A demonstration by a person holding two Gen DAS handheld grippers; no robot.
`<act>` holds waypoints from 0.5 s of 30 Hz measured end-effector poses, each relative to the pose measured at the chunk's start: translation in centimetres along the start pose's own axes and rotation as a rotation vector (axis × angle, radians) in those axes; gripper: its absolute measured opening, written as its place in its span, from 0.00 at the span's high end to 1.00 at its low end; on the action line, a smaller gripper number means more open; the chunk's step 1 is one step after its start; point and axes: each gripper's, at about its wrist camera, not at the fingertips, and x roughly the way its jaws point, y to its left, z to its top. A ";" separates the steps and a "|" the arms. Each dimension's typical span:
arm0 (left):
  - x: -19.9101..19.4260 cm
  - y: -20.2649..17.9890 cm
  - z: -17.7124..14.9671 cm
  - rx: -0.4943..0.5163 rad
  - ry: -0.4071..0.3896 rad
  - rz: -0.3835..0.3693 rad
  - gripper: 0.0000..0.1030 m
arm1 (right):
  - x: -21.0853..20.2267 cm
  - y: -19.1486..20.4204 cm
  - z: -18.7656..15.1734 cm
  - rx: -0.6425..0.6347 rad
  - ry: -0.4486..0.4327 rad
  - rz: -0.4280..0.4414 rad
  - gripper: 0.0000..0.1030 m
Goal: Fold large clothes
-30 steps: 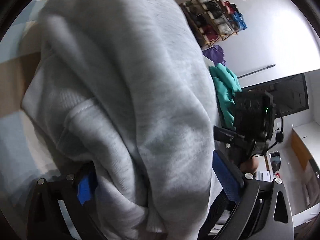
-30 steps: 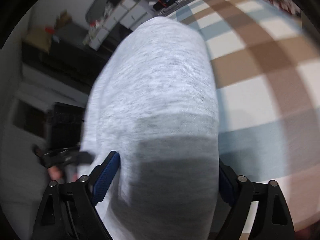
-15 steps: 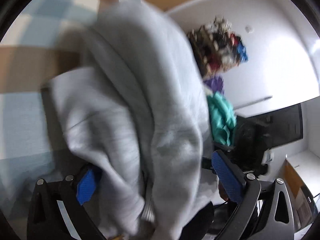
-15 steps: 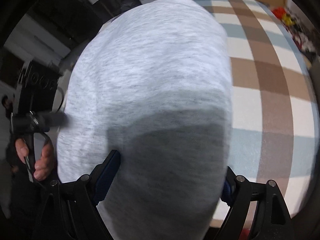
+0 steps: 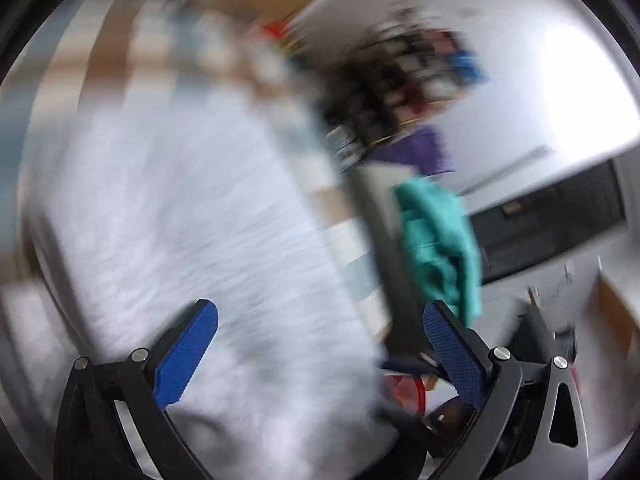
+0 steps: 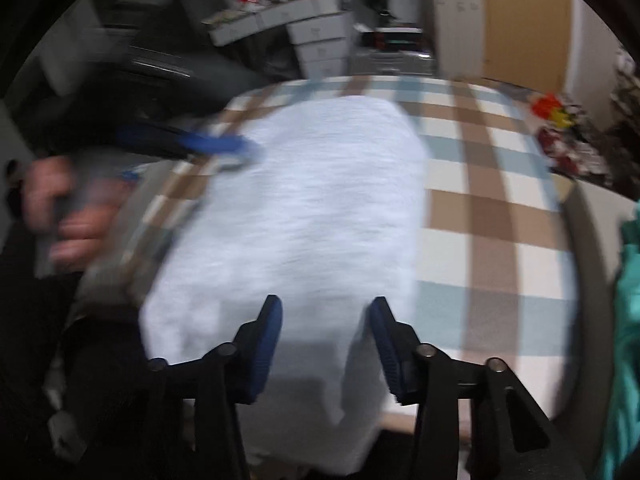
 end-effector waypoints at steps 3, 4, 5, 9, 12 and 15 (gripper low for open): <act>-0.2 2.8 -2.2 -0.032 -0.067 0.002 0.38 | 1.7 1.8 -0.3 -0.065 0.057 0.024 0.57; -0.6 2.8 -2.3 -0.036 -0.087 -0.009 0.45 | 1.5 2.4 -0.3 -0.088 0.065 0.038 0.58; -1.4 3.8 -2.7 -0.065 -0.105 -0.023 0.59 | 1.2 2.8 -0.3 -0.093 0.077 0.070 0.62; -3.0 6.0 -2.9 -0.121 -0.087 -0.068 0.78 | 3.0 3.4 0.1 -0.069 0.190 0.106 0.63; -3.8 5.0 -3.2 -0.073 -0.096 -0.028 0.78 | 5.8 2.9 -0.8 -0.042 0.245 0.122 0.62; -3.4 3.8 -3.1 -0.077 -0.090 0.029 0.72 | 6.7 2.5 -0.5 -0.008 0.235 0.128 0.69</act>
